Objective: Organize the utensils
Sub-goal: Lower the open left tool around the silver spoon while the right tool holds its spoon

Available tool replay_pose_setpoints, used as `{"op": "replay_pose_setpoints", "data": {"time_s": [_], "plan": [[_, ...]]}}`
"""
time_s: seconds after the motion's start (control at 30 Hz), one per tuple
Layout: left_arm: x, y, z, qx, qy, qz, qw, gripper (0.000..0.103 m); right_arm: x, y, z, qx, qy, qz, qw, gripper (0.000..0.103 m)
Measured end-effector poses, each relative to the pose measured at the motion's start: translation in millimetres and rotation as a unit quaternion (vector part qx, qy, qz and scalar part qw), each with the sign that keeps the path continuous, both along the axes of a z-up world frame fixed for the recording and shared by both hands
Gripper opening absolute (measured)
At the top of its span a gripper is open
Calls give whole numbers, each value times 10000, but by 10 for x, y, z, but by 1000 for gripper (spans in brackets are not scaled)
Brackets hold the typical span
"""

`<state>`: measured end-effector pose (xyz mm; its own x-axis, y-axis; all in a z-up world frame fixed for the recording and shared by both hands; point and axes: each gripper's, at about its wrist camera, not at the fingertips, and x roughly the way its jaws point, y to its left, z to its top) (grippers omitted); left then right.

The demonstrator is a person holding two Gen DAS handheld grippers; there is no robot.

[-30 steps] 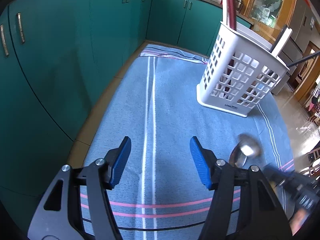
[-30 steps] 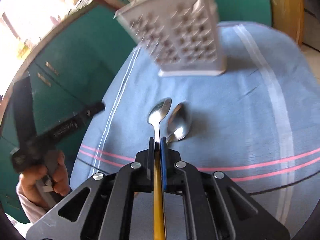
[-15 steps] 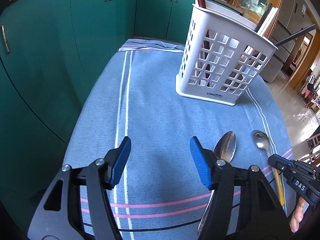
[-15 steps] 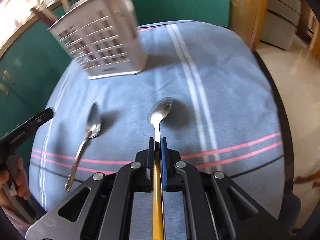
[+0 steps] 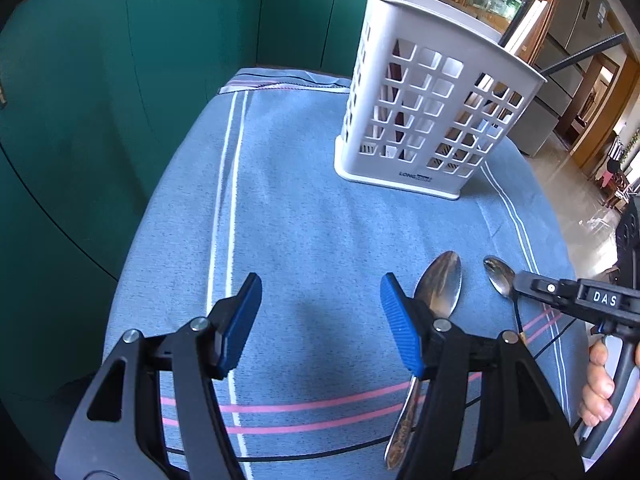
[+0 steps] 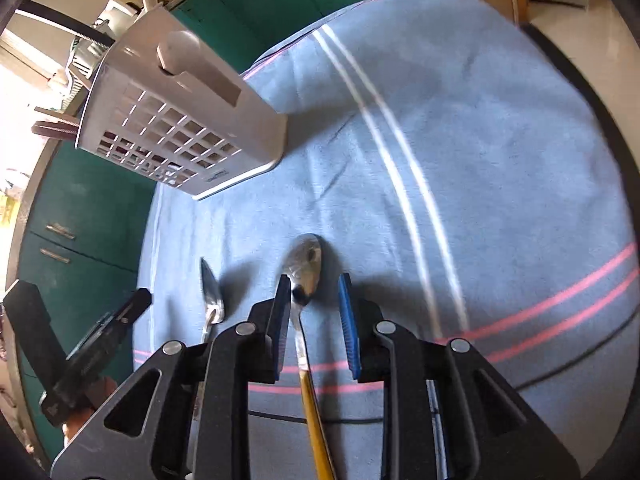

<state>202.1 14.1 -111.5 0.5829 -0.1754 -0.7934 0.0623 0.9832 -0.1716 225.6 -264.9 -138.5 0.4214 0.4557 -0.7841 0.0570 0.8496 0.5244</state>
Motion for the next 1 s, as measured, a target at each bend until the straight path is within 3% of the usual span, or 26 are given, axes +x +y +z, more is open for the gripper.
{"op": "replay_pose_setpoints", "data": {"time_s": [0.2,0.27,0.33,0.67,0.77,0.8,1.0], "plan": [[59,-91,-35,-295,134,-334,9989,61,161,-4,-91,618,177,39,9979,24],[102,-130,-53,-463,215,-500,9974,61,178,-35,-91,799,147,51,9967,11],[150,-183,-64,-530,250,-642,9962,62,174,-43,-54,863,38,113,9962,7],[467,-657,-131,-649,523,-1685,9822,62,-37,-92,369,-547,-526,-206,9969,3],[496,-740,-171,-592,595,-1715,9816,42,-53,-59,373,-866,-491,-241,9947,3],[500,-754,-189,-557,628,-1696,9819,37,-39,-65,330,-827,-481,-212,9952,3],[454,-709,-209,-537,626,-1562,9843,36,-56,-20,354,-127,-569,44,9983,9]]}}
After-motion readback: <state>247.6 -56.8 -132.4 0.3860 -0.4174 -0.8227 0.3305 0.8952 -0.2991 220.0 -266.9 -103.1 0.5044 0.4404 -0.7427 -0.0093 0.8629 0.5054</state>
